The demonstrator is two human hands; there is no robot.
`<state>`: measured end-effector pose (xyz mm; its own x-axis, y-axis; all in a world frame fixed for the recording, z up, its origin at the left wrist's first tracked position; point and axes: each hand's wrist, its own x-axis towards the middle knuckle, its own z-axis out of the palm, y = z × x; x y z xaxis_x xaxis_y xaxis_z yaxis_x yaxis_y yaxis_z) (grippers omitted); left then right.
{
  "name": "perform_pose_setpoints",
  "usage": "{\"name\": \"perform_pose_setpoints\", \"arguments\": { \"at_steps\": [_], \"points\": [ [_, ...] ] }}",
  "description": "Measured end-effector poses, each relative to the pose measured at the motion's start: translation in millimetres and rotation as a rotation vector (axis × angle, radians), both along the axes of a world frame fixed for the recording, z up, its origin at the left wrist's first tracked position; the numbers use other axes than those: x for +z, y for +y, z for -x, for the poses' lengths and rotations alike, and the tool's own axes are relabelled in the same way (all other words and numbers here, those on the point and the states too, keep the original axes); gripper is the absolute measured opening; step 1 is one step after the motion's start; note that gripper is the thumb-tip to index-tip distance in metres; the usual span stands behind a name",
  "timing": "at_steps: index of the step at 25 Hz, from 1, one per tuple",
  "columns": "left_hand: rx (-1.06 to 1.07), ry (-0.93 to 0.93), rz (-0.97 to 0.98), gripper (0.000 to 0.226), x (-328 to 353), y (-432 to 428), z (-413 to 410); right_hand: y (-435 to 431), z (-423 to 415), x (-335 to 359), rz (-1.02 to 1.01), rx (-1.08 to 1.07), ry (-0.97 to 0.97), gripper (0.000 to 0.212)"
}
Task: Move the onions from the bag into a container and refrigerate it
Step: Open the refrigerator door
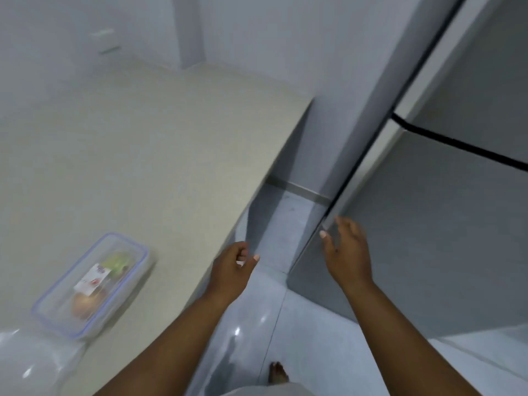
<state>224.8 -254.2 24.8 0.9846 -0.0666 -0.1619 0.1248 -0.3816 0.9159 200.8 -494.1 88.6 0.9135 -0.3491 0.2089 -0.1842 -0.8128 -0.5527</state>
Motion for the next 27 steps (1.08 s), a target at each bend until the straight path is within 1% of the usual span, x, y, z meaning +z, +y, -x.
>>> {"name": "perform_pose_setpoints", "arguments": {
  "at_steps": [3, 6, 8, 11, 13, 16, 18, 22, 24, 27],
  "points": [
    [-0.19, -0.007, -0.015, 0.037, 21, -77, -38, -66, -20, 55, 0.283, -0.134, -0.166, 0.049],
    [-0.294, -0.059, -0.051, 0.042, 43, -155, -75, -118, -41, 104, 0.449, -0.221, -0.237, 0.05],
    [-0.316, -0.086, -0.065, 0.042, 57, -202, -98, -140, -52, 122, 0.514, -0.222, -0.222, 0.052],
    [-0.327, -0.099, -0.083, 0.049, 77, -258, -129, -158, -61, 125, 0.583, -0.192, -0.124, 0.055],
    [-0.329, -0.095, -0.038, 0.05, 85, -281, -145, -161, -63, 121, 0.61, -0.183, -0.119, 0.057],
    [-0.294, -0.043, 0.055, 0.047, 80, -293, -155, -162, -66, 117, 0.61, -0.189, -0.135, 0.061],
    [-0.294, -0.014, 0.078, 0.044, 77, -291, -157, -162, -67, 116, 0.615, -0.204, -0.136, 0.063],
    [-0.427, -0.004, -0.02, 0.039, 87, -280, -167, -158, -65, 118, 0.607, -0.214, -0.148, 0.059],
    [-0.442, -0.01, -0.018, 0.036, 86, -271, -157, -153, -56, 118, 0.588, -0.234, -0.191, 0.055],
    [-0.412, -0.058, 0.038, 0.033, 72, -249, -119, -136, -26, 111, 0.588, -0.277, -0.306, 0.049]
  ]
}}
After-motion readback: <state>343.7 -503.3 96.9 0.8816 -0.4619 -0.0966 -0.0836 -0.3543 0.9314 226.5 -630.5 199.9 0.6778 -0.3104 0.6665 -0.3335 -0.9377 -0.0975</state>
